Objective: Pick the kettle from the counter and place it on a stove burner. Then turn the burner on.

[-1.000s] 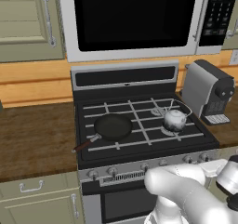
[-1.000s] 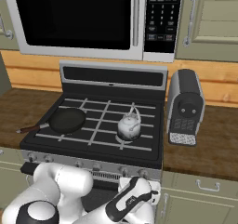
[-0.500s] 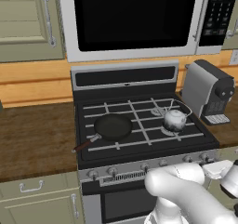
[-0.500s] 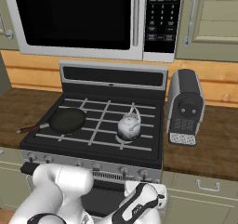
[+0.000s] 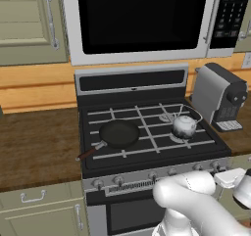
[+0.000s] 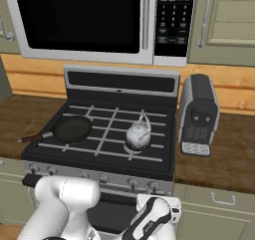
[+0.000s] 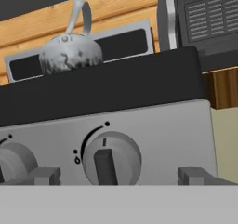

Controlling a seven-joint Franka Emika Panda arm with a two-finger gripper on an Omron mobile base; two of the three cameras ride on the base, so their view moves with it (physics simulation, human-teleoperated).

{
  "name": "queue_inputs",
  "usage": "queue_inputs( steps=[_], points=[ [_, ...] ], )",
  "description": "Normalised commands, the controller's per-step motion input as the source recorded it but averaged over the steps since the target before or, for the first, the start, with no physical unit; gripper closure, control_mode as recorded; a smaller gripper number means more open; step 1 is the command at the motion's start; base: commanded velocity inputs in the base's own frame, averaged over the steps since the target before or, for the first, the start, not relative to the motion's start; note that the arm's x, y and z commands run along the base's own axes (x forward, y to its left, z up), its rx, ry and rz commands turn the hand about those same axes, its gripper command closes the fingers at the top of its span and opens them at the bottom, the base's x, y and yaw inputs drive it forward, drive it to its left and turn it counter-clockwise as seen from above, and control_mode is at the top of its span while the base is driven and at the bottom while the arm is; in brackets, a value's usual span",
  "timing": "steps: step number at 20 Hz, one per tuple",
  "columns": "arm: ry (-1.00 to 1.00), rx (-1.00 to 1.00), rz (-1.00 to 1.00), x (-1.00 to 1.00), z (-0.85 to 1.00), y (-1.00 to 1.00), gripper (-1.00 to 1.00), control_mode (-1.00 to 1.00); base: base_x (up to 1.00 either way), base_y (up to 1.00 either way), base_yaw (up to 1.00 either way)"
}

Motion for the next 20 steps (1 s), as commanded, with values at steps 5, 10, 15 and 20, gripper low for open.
queue_inputs(
  steps=[5,10,15,20],
  points=[
    [0.0,0.0,0.0,0.0,0.0,0.08,-1.0,-1.0,0.0,0.0,0.0],
    [0.0,0.0,0.0,0.02,0.0,0.0,-1.0,-1.0,0.0,0.0,0.0],
    [0.0,0.0,0.0,0.05,0.0,0.0,-1.0,-1.0,0.0,0.0,0.0],
    [0.0,0.0,0.0,0.2,0.01,0.0,-1.0,-1.0,0.0,0.0,0.0]
  ],
)
